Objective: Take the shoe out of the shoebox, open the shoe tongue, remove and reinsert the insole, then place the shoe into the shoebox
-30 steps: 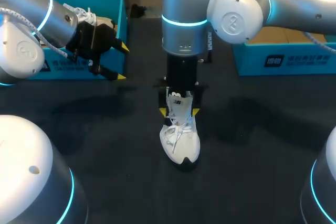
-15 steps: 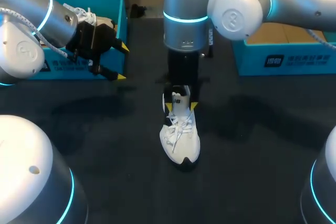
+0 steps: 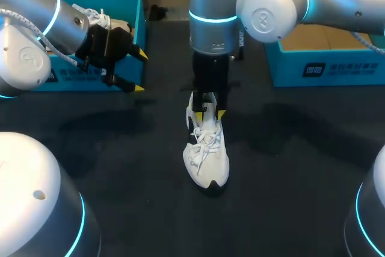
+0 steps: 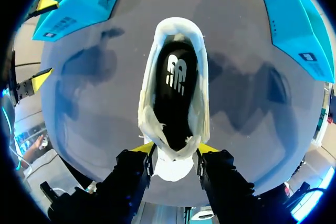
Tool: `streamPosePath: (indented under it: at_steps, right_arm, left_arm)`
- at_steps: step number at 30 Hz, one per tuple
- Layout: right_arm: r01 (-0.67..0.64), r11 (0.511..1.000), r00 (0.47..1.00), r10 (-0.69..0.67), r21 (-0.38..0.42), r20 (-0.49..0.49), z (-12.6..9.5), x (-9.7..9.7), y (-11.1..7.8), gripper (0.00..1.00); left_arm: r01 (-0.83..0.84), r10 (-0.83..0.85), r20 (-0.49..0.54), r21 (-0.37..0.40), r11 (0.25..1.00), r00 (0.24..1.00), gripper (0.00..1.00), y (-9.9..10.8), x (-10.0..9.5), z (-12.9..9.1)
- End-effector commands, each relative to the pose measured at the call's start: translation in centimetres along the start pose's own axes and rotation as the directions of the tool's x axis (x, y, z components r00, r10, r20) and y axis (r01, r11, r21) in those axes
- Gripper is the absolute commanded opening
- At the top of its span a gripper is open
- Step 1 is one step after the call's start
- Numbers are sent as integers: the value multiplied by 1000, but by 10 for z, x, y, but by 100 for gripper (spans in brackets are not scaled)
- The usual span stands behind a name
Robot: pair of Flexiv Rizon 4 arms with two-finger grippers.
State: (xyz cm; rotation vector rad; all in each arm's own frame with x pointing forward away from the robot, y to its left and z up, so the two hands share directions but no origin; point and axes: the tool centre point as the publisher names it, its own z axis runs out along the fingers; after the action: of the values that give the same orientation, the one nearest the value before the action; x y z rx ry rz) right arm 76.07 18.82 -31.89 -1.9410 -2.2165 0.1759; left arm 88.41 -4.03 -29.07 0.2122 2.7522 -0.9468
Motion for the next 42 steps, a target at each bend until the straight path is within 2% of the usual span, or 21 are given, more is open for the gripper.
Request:
streamPosePath:
  at_steps: [1,9,16,25,33,40,42]
  right_arm:
    - [7,1000,1000,-7,3,-1,6,0,9,42]
    - [31,999,999,-31,-6,8,9,-1,15,43]
    - [25,998,998,-22,-54,51,-11,-2,9,43]
    - [47,995,998,-44,-87,44,-7,-4,24,39]
    - [55,994,998,-51,-92,36,3,-7,31,27]
    - [71,987,994,-58,-145,95,-25,-14,25,31]
    - [115,975,989,-94,-189,115,-33,-16,27,31]
  left_arm:
    - [0,0,-1,-4,1000,1000,100,0,-1,0]
    - [0,0,-1,-4,1000,1000,100,0,-1,0]
    - [0,0,-1,-4,1000,1000,100,0,-1,0]
    - [0,0,-1,-4,1000,1000,100,0,-1,0]
    - [0,0,-1,-4,1000,1000,100,0,-1,0]
    - [0,0,-1,-4,1000,1000,100,0,-1,0]
    - [0,0,-1,-4,1000,1000,100,0,-1,0]
